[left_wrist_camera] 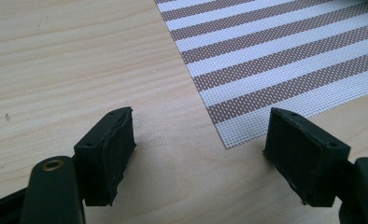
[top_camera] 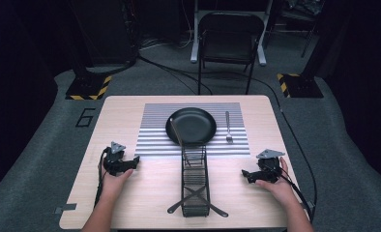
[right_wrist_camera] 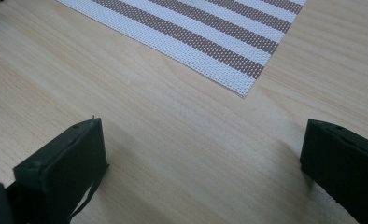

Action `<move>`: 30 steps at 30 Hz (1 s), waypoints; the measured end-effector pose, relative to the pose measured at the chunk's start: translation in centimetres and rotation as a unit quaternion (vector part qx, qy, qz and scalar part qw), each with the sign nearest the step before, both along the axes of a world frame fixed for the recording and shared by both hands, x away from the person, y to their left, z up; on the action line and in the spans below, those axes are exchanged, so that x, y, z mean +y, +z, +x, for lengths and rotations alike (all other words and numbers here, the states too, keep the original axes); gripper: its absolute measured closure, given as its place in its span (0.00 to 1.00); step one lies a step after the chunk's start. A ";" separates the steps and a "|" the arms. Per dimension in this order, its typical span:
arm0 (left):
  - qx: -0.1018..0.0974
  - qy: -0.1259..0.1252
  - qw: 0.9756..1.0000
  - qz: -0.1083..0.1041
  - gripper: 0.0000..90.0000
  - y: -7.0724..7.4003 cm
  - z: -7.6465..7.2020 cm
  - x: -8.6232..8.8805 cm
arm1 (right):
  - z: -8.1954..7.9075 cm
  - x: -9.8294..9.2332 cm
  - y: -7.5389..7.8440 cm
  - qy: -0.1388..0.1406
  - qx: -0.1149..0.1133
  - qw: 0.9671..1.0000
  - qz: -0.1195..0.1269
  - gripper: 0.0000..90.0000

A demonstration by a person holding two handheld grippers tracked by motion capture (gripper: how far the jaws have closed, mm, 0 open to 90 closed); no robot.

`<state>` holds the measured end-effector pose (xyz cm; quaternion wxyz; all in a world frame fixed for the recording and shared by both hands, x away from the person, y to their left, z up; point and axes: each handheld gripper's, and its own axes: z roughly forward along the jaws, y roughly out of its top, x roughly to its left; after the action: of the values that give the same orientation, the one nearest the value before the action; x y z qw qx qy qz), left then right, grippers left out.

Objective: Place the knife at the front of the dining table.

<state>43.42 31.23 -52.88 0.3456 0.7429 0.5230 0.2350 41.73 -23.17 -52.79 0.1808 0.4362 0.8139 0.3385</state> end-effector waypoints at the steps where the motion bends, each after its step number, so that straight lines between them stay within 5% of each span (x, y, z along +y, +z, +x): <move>1: 0.000 0.000 1.000 0.000 0.26 0.0 0.0 0.0 | 0.0 0.0 0.0 0.000 0.000 1.000 0.000 0.00; 30: -0.001 -0.002 1.000 0.000 0.26 0.0 0.1 0.0 | 0.0 0.0 0.0 0.007 -0.003 1.000 -0.002 0.00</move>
<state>43.48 31.22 -52.88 0.3460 0.7437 0.5214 0.2351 41.77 -23.17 -52.79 0.1816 0.4293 0.8173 0.3389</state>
